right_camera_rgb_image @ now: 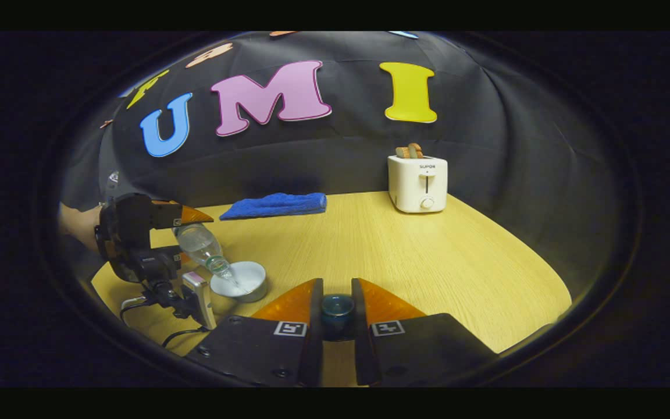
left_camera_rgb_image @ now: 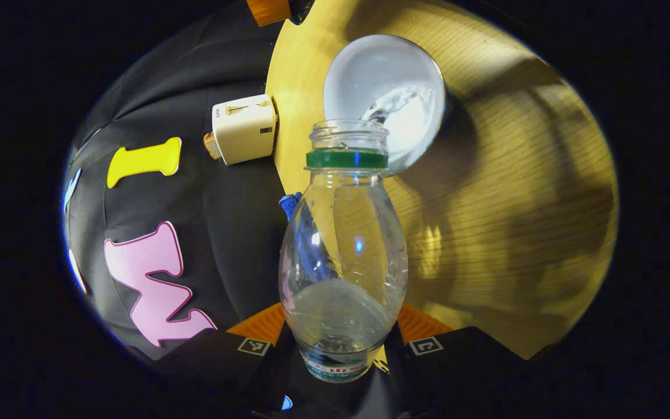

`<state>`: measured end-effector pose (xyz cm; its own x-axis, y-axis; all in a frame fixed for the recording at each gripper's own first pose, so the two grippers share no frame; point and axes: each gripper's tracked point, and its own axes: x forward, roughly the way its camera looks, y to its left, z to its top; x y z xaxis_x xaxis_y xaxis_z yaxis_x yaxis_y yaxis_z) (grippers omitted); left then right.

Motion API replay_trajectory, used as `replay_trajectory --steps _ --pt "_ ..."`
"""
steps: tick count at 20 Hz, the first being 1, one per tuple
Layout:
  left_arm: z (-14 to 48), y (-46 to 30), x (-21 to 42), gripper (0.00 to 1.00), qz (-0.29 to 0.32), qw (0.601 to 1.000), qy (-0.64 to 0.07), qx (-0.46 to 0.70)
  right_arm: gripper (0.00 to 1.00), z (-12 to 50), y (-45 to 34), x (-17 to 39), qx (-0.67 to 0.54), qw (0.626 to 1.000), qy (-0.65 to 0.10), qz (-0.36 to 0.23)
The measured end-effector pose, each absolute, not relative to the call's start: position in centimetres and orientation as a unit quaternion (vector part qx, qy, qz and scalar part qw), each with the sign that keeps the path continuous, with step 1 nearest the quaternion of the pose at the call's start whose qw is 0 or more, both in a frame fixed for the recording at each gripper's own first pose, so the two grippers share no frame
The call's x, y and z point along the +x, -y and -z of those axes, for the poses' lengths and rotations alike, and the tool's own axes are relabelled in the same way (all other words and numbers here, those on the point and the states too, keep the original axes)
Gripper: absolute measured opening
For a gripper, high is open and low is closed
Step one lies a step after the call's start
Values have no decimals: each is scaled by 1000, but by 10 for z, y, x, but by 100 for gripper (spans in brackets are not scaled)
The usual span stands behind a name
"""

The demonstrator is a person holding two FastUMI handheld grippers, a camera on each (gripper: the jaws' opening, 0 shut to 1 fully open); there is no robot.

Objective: Open the teacup lid with one hand, grasp the water bottle and pour water into the teacup with the other hand; after pouring, place the water bottle on the coaster and then close the teacup lid.

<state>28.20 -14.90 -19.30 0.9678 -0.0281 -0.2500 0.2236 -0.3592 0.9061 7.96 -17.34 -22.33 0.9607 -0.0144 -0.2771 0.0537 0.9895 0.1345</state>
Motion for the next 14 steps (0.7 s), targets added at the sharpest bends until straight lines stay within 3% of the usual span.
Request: replay_trajectory --steps 7,14 --pt "188 151 286 71 111 538 -48 834 23 224 170 81 69 987 -141 14" --pt "186 154 286 71 115 519 -29 847 31 228 168 82 70 986 -149 12"
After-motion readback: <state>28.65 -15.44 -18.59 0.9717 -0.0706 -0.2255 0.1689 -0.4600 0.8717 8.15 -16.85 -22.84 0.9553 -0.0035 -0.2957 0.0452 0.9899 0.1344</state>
